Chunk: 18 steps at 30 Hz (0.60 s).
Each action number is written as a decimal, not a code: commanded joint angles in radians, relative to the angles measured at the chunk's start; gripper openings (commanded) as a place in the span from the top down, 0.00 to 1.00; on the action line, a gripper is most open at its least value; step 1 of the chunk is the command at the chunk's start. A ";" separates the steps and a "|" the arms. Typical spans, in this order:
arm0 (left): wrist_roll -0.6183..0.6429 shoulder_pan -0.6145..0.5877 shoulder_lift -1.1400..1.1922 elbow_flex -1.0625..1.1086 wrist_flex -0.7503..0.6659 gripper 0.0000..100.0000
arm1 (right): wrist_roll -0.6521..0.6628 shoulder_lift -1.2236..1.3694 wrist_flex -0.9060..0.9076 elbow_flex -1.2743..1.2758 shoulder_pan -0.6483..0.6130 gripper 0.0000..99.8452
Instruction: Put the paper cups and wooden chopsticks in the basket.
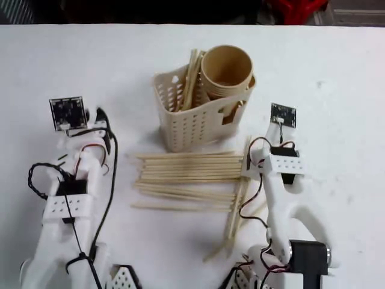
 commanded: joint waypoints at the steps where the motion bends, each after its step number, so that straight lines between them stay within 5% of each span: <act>1: -0.008 0.019 -0.019 -0.005 -0.025 0.90 | 0.000 -0.007 -0.004 -0.034 -0.045 0.95; 6: -0.008 0.019 -0.019 -0.005 -0.025 0.90 | -0.002 -0.005 -0.008 -0.006 -0.038 0.87; 18: -0.008 0.019 -0.019 -0.005 -0.025 0.90 | 0.000 -0.004 -0.008 0.038 -0.038 0.87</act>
